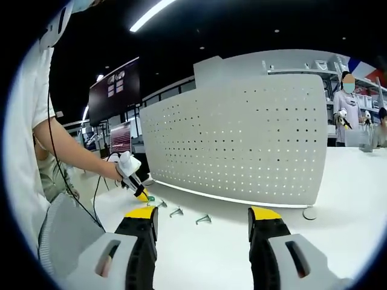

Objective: Insert the hook assembly into the mounting plate slot until the hook locks in place.

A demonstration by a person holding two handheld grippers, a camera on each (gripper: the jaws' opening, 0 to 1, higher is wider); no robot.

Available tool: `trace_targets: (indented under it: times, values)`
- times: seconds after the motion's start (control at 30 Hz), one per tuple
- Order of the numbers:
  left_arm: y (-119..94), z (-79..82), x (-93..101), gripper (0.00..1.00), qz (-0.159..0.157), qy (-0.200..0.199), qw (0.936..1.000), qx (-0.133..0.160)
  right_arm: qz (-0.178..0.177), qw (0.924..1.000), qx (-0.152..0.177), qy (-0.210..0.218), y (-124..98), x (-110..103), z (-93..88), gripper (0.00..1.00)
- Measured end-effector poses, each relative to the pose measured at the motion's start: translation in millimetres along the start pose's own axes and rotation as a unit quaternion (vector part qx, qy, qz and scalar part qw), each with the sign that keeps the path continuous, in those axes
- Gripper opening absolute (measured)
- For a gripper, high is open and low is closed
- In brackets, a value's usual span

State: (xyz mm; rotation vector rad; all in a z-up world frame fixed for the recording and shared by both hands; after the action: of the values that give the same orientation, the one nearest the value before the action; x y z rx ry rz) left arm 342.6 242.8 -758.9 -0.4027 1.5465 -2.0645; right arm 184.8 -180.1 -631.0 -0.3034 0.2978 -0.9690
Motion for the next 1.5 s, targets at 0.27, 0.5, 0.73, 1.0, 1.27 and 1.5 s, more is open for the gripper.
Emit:
trace_targets:
  times: [0.27,0.5,0.73,1.0,1.27,1.5]
  values:
    - [-0.4,-4.0,-1.0,0.01,-0.003,-0.02,0.9994,0.03,-0.001,1.0,0.003,0.003,0.2,0.4,0.1,0.58]
    - [-7.4,-4.9,-3.0,0.01,-0.001,-0.047,0.9966,0.067,-0.004,0.9999,0.005,0.01,-0.1,1.8,-1.6,0.58]
    - [-23.0,3.0,0.2,0.01,0.01,-0.06,0.9882,0.14,-0.001,0.9999,0.01,0.009,0.9,0.2,2.4,0.58]
    - [-41.5,8.5,10.5,0.01,0.034,-0.056,0.9783,0.196,0.002,0.9998,0.021,0.006,0.8,-1.0,8.5,0.58]
    - [-62.7,13.1,21.1,0.01,0.056,-0.061,0.9636,0.254,0.007,0.9995,0.029,0.005,1.0,-2.8,11.5,0.58]
    - [-75.2,14.5,30.8,0.01,0.071,-0.065,0.9539,0.284,0.012,0.9991,0.039,0.012,1.8,-4.9,14.7,0.58]
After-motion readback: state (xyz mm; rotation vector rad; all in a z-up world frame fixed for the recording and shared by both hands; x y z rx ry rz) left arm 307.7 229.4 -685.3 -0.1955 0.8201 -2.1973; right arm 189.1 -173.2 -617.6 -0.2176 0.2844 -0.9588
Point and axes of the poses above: the point that each gripper's makers call its tool centre point, and the gripper's own axes: y roughly forward along the fingers, x roughly to its right, z roughly out of its top, the point moved 8 cm from there along -y, roughly backward along the fingers, and after that the axes turned 11 degrees about -x, right-handed, at the moved point
